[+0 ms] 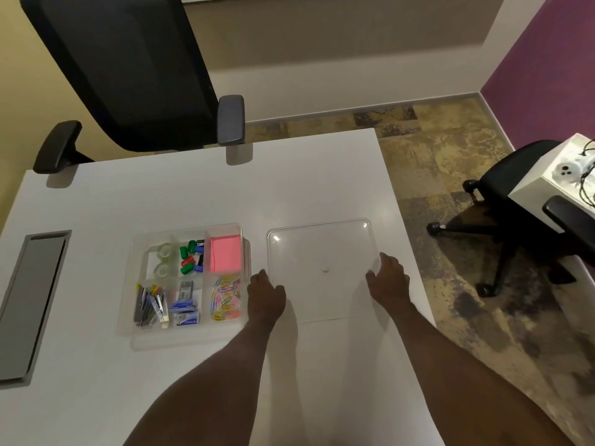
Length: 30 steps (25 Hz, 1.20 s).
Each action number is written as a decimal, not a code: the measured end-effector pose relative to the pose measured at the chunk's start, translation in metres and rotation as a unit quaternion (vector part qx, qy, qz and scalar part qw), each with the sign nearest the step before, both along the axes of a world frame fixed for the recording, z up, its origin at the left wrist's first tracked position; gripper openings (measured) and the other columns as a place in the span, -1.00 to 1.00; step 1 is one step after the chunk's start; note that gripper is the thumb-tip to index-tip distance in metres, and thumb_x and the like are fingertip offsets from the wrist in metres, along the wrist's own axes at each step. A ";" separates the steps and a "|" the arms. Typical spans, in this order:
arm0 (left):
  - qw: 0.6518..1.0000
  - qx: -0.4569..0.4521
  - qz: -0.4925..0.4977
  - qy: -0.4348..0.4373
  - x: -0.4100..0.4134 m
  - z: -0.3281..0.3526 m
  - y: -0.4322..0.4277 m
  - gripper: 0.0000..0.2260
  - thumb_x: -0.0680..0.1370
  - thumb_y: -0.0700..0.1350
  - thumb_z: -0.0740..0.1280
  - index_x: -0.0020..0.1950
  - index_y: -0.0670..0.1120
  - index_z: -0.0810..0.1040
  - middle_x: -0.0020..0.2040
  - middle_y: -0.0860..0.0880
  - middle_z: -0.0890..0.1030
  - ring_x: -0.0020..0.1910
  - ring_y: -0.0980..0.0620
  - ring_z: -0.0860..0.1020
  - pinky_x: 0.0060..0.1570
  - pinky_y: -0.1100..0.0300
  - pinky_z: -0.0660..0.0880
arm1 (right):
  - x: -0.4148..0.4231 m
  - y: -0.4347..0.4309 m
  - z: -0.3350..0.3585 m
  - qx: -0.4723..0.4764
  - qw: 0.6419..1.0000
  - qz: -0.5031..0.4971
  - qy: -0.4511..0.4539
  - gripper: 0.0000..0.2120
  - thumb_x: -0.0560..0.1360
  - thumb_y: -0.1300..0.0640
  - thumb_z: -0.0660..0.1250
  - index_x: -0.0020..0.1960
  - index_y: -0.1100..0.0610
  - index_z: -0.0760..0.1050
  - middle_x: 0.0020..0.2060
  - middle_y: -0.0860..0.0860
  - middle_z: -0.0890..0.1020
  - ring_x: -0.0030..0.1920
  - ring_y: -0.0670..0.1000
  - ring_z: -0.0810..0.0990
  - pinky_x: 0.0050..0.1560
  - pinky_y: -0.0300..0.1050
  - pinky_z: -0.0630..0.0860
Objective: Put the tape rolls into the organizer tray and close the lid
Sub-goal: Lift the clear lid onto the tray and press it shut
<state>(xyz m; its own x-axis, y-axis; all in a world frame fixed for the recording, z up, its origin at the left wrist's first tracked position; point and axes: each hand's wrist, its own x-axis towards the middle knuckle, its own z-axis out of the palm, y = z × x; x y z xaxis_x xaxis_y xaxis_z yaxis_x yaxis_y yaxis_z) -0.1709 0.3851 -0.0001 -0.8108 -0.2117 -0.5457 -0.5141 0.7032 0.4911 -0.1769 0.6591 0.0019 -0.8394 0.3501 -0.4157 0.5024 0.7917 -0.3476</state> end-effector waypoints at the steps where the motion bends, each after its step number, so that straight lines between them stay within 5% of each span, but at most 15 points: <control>1: 1.000 0.004 0.006 -0.001 -0.003 -0.002 -0.001 -0.57 0.62 -0.23 0.29 0.47 -0.32 0.38 0.38 -0.30 0.46 0.40 -0.32 0.44 0.42 -0.18 0.44 | -0.002 0.000 -0.002 -0.006 1.000 -0.004 -0.005 -0.42 0.58 0.08 0.30 0.54 0.22 0.25 0.46 0.20 0.38 0.45 0.24 0.36 0.44 0.18 0.31; 4: 0.995 0.063 0.082 0.013 -0.007 -0.012 0.001 -0.92 0.57 -0.30 0.32 0.01 -0.27 0.44 -0.02 -0.21 0.45 -0.01 -0.36 0.45 0.03 -0.14 0.49 | -0.004 -0.001 -0.007 -0.042 0.998 -0.042 -0.001 -0.39 0.55 0.10 0.34 0.53 0.23 0.26 0.40 0.25 0.40 0.41 0.28 0.38 0.44 0.18 0.36; 6: 0.986 0.102 0.129 0.028 -0.006 -0.010 0.003 -0.86 0.56 -0.32 0.31 -0.15 -0.18 0.39 -0.17 -0.16 0.35 -0.15 -0.19 0.32 -0.14 0.00 0.31 | -0.002 0.000 -0.006 -0.062 0.994 -0.088 0.009 -0.41 0.55 0.11 0.36 0.52 0.25 0.30 0.38 0.28 0.40 0.40 0.30 0.40 0.44 0.20 0.38; 9: 0.978 0.124 0.159 0.060 -0.001 -0.003 0.001 -0.86 0.63 -0.29 0.30 0.12 -0.27 0.61 0.02 -0.21 0.56 0.05 -0.18 0.52 0.11 0.00 0.53 | 0.005 0.000 0.000 -0.041 0.988 -0.134 0.059 -0.54 0.59 0.13 0.35 0.43 0.28 0.42 0.33 0.30 0.44 0.34 0.32 0.45 0.39 0.13 0.43; 11: 0.974 0.129 0.169 0.084 0.002 0.006 0.000 -0.70 0.66 -0.28 0.28 0.39 -0.26 0.57 0.27 -0.25 0.56 0.28 -0.21 0.54 0.37 -0.11 0.50 | 0.008 -0.005 0.009 -0.041 0.982 -0.164 0.089 -0.61 0.60 0.15 0.33 0.37 0.29 0.47 0.31 0.30 0.45 0.27 0.31 0.52 0.32 0.07 0.47; 13: 0.967 0.148 0.175 0.110 0.004 0.016 -0.001 -0.69 0.67 -0.29 0.26 0.40 -0.25 0.55 0.29 -0.29 0.57 0.31 -0.26 0.54 0.40 -0.19 0.49 | 0.011 -0.011 0.020 -0.052 0.975 -0.188 0.103 -0.65 0.61 0.16 0.32 0.35 0.27 0.47 0.31 0.28 0.45 0.21 0.29 0.57 0.23 0.02 0.51; 18: 0.938 0.215 0.211 0.172 -0.003 0.049 -0.029 -0.77 0.67 -0.32 0.23 0.31 -0.27 0.52 0.18 -0.33 0.66 0.19 -0.35 0.63 0.26 -0.29 0.58 | 0.017 -0.042 0.048 -0.081 0.973 -0.171 0.132 -0.70 0.62 0.20 0.26 0.32 0.27 0.45 0.25 0.27 0.54 0.22 0.26 0.57 0.21 0.01 0.50; 20: 0.931 0.211 0.226 0.195 -0.007 0.063 -0.051 -0.77 0.65 -0.34 0.22 0.27 -0.25 0.57 0.15 -0.28 0.70 0.15 -0.31 0.66 0.22 -0.20 0.63 | 0.018 -0.060 0.059 -0.089 0.972 -0.160 0.146 -0.72 0.62 0.22 0.22 0.30 0.28 0.46 0.21 0.26 0.60 0.24 0.26 0.57 0.22 0.01 0.50; 24: 0.911 0.238 0.270 0.200 -0.013 0.075 -0.110 -0.76 0.65 -0.36 0.23 0.23 -0.26 0.64 0.05 -0.25 0.74 -0.16 -0.12 0.62 -0.18 0.12 0.58 | 0.020 -0.105 0.077 -0.084 0.974 -0.119 0.176 -0.80 0.62 0.25 0.18 0.18 0.26 0.50 0.08 0.22 0.66 0.13 0.23 0.61 0.11 0.02 0.54; 26: 0.906 0.233 0.279 0.217 -0.015 0.084 -0.145 -0.79 0.64 -0.32 0.29 0.16 -0.25 0.70 -0.10 -0.17 0.74 -0.27 -0.05 0.59 -0.14 0.10 0.56 | 0.019 -0.131 0.088 -0.094 0.969 -0.104 0.205 -0.83 0.61 0.29 0.16 0.09 0.25 0.52 -0.01 0.19 0.68 0.03 0.21 0.63 -0.04 -0.05 0.51; 30: 0.898 0.223 0.273 0.264 -0.020 0.113 -0.214 -0.81 0.64 -0.23 0.37 0.18 -0.23 0.73 0.02 -0.18 0.75 -0.08 -0.05 0.65 -0.11 0.15 0.68 | 0.011 -0.186 0.111 -0.160 0.951 -0.093 0.247 -0.84 0.51 0.35 0.19 -0.03 0.24 0.54 -0.13 0.11 0.72 -0.09 0.12 0.66 -0.15 -0.12 0.46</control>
<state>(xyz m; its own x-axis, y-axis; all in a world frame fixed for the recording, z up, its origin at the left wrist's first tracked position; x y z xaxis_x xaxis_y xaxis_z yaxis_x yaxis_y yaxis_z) -0.1910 0.1715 0.1127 -0.8228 -0.5130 -0.2446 -0.3348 0.0898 0.9380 -0.1658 0.4728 0.1127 -0.8960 0.4335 -0.0965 0.3361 0.5200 -0.7853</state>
